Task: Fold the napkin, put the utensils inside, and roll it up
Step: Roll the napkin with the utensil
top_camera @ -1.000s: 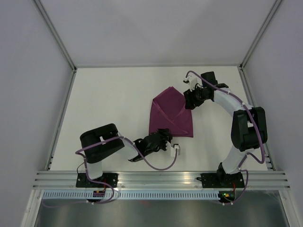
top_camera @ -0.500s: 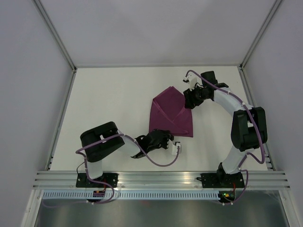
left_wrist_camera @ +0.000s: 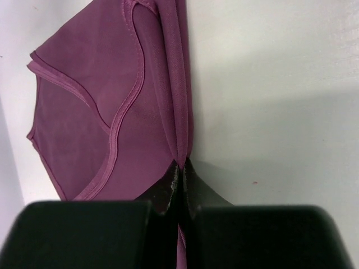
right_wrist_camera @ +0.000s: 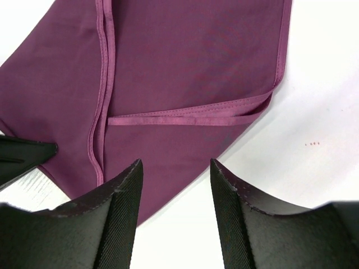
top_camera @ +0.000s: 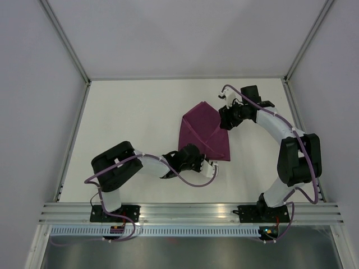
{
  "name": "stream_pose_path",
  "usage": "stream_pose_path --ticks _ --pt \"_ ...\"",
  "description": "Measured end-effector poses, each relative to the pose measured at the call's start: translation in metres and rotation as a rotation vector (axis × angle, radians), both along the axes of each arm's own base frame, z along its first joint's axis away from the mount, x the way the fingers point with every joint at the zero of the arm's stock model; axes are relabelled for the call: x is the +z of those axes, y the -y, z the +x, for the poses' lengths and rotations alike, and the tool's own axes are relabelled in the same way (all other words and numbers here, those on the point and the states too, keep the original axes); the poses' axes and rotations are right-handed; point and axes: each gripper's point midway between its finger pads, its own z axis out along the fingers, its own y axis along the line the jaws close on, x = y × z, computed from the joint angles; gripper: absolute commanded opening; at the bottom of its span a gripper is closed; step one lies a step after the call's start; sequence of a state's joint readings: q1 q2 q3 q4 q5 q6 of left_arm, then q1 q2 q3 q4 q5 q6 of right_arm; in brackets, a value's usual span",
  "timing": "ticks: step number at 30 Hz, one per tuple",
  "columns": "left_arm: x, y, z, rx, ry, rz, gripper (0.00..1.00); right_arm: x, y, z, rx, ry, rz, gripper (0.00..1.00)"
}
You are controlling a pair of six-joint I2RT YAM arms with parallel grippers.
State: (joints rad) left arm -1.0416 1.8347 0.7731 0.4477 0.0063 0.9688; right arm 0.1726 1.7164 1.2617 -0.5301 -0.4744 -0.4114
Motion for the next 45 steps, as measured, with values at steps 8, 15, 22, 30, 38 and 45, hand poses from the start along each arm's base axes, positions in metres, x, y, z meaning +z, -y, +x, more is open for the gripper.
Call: stream_pose_path --ticks 8,15,22,30,38,45 --pt "0.005 -0.008 0.000 0.035 -0.168 -0.018 0.02 0.030 0.015 -0.015 0.004 0.124 0.052 0.60" --pt "0.012 -0.011 -0.001 0.064 -0.307 -0.041 0.02 0.031 0.036 -0.040 0.034 0.193 0.109 0.64" --pt "0.032 -0.006 0.005 0.091 -0.445 -0.086 0.02 0.043 0.026 -0.083 0.179 0.315 0.124 0.66" --pt "0.037 -0.004 0.002 0.090 -0.534 -0.086 0.02 0.025 0.012 -0.114 0.326 0.350 0.086 0.69" --pt "0.021 -0.009 -0.008 0.094 -0.591 -0.039 0.04 0.003 -0.014 -0.146 0.445 0.384 0.044 0.71" --pt "0.016 -0.011 -0.010 0.104 -0.609 -0.032 0.24 -0.007 -0.022 -0.136 0.461 0.390 0.014 0.67"
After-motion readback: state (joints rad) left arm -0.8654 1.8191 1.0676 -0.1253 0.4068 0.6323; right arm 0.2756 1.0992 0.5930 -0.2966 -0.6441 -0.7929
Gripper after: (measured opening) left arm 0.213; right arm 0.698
